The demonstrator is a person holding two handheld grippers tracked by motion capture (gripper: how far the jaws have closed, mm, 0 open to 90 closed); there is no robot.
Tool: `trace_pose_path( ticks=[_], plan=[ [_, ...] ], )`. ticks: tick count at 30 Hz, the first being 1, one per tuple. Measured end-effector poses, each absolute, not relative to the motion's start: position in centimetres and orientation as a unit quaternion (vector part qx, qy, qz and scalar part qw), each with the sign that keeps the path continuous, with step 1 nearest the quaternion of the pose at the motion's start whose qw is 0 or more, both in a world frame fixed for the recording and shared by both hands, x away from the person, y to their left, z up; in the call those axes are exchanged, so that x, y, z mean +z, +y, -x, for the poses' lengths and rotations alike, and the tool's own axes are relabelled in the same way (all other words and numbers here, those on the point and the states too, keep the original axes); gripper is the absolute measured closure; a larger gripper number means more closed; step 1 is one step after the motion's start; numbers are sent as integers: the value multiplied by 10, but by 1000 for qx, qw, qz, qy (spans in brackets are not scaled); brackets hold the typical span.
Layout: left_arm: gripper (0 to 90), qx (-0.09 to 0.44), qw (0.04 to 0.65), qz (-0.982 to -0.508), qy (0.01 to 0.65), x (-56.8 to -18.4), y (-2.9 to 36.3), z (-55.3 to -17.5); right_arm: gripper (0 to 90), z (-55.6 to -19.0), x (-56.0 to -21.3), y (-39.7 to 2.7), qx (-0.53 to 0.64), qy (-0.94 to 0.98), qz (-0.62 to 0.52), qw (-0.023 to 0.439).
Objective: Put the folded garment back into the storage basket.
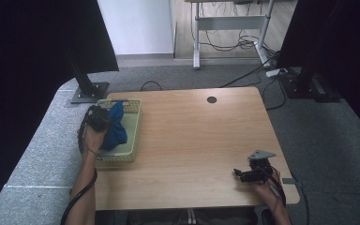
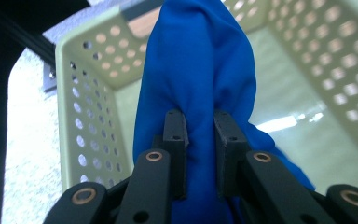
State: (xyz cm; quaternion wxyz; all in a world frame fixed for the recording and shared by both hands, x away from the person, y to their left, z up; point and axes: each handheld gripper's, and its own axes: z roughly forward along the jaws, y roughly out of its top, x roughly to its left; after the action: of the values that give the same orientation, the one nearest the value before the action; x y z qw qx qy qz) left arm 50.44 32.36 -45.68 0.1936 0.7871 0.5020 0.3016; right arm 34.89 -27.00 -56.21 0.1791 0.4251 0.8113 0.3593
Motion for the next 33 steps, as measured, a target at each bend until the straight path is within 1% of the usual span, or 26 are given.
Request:
trace_pose_path(
  ticks=[7, 12, 16, 18, 20, 22, 25, 28, 29, 30, 33],
  plan=[
    [774, 293, 138, -791, 519, -481, 331, -521, 88, -349, -562, -270, 359, 811, -426, 180],
    [764, 264, 113, -801, 525, -499, 332, -533, 88, -349, -562, -270, 359, 810, -427, 180],
    [753, 233, 126, -807, 528, -510, 331, -538, 88, -349, -562, -270, 359, 810, -427, 180],
    [751, 227, 133, -808, 527, -511, 330, -540, 88, -349, -562, -270, 359, 810, -427, 180],
    [750, 204, 162, -810, 525, -511, 330, -540, 88, -349, -562, -270, 359, 810, -428, 180],
    [748, 191, 177, -815, 517, -511, 330, -540, 88, -349, -562, -270, 359, 810, -428, 180],
    [741, 149, 209, -827, 501, -510, 332, -541, 88, -349, -562, -270, 359, 810, -428, 180],
    [733, 146, 200, -831, 497, -509, 333, -544, 88, -349, -562, -270, 359, 809, -428, 180],
    [716, 153, 190, -832, 498, -510, 332, -546, 88, -349, -562, -270, 359, 809, -428, 180],
    [681, 164, 177, -833, 498, -510, 332, -548, 88, -349, -562, -270, 359, 809, -428, 180],
    [538, 178, 172, -820, 516, -512, 334, -554, 88, -349, -562, -270, 359, 809, -428, 180]
  ],
)
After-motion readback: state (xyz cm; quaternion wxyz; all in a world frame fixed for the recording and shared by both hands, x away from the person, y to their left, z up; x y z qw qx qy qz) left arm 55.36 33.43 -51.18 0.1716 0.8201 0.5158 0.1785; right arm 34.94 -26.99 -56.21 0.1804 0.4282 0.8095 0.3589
